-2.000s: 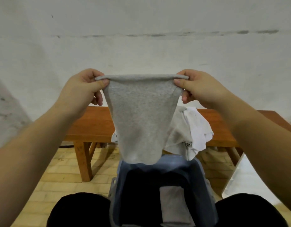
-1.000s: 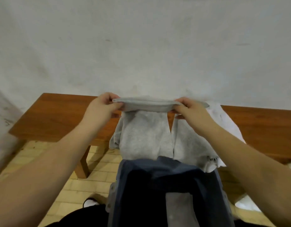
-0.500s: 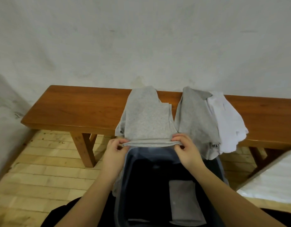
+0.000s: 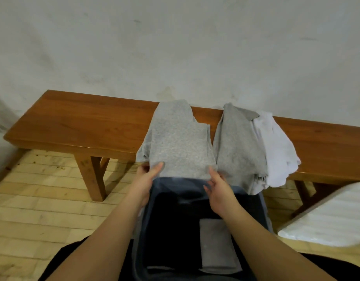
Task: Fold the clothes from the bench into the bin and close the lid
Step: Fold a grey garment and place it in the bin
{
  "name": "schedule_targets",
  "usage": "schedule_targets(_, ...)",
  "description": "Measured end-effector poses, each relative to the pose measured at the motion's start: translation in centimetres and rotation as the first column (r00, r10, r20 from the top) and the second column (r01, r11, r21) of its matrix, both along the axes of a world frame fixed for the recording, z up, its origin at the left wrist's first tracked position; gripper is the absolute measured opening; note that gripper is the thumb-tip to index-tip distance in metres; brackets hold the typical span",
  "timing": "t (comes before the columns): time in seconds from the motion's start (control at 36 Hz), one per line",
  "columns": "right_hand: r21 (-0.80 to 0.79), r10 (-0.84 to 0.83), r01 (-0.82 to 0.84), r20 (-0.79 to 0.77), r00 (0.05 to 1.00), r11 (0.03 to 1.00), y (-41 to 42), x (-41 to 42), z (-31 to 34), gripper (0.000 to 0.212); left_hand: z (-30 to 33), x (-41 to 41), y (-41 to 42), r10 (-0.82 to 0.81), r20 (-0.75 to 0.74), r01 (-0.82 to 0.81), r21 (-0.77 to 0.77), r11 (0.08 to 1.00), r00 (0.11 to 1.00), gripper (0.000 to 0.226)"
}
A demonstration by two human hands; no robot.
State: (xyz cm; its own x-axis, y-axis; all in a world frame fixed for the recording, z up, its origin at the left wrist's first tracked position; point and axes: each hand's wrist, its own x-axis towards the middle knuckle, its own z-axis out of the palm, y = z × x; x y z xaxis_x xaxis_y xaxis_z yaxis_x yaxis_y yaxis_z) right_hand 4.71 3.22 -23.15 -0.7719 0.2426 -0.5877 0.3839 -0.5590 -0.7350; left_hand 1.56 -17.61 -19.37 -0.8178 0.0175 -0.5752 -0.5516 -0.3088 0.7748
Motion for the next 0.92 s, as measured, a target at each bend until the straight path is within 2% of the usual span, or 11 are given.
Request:
schedule_targets(0.08,-0.204,-0.044,0.047,0.017,0.999,0.978,-0.1,-0.5,0.2,0.048,0.2,-0.1,0.0,-0.015,0.002,0.015,0.024,1.0,1.0,0.045)
schedule_targets(0.19,-0.32,-0.05,0.05,0.008,0.999,0.946,-0.5,-0.7,0.3,0.046,0.3,-0.1,-0.2,-0.063,-0.004,0.063,0.02,0.998,0.998,0.035)
schedule_targets(0.28,-0.362,-0.047,0.047,0.01,0.999,0.931,-0.7,-0.7,0.4,0.032,0.1,-0.3,-0.5,-0.054,0.004,0.054,-0.007,0.999,0.999,0.032)
schedule_targets(0.39,-0.373,-0.052,0.051,0.006,0.999,0.926,-0.7,-0.8,0.3,0.034,-0.2,-0.2,-0.8,-0.066,-0.007,0.064,-0.181,0.981,0.998,0.036)
schedule_targets(0.5,-0.364,-0.035,0.043,0.027,0.999,0.931,-0.6,-0.8,0.5,0.03,0.1,-0.1,-0.9,-0.111,-0.019,0.101,-0.281,0.954,0.994,0.034)
schedule_targets(0.64,-0.338,0.011,0.004,0.043,0.999,0.941,-0.3,-0.4,0.4,0.034,0.8,0.0,-1.3,-0.205,-0.086,0.139,-0.48,0.866,0.975,0.035)
schedule_targets(0.69,-0.33,0.032,-0.013,0.05,0.998,0.944,-0.2,-0.2,0.3,0.038,1.5,0.3,-1.1,-0.199,-0.109,0.134,-0.428,0.894,0.974,0.028)
schedule_targets(0.75,-0.315,0.053,-0.026,0.077,0.996,0.949,0.0,0.0,0.2,0.041,2.3,0.6,-0.7,-0.166,-0.112,0.131,-0.264,0.956,0.98,0.023)
schedule_targets(0.81,-0.311,0.082,-0.048,0.095,0.992,0.949,0.0,0.2,0.1,0.053,3.4,0.9,-0.2,-0.117,-0.091,0.112,-0.062,0.992,0.989,0.024)
schedule_targets(0.86,-0.335,0.099,-0.063,0.094,0.991,0.94,-0.1,0.4,0.1,0.066,4.6,1.1,0.3,-0.064,-0.075,0.07,0.076,0.995,0.995,0.025)
schedule_targets(0.92,-0.375,0.101,-0.072,0.06,0.993,0.924,-0.2,0.6,0.4,0.074,5.7,1.1,0.8,-0.059,-0.089,0.071,0.137,0.988,0.994,0.022)
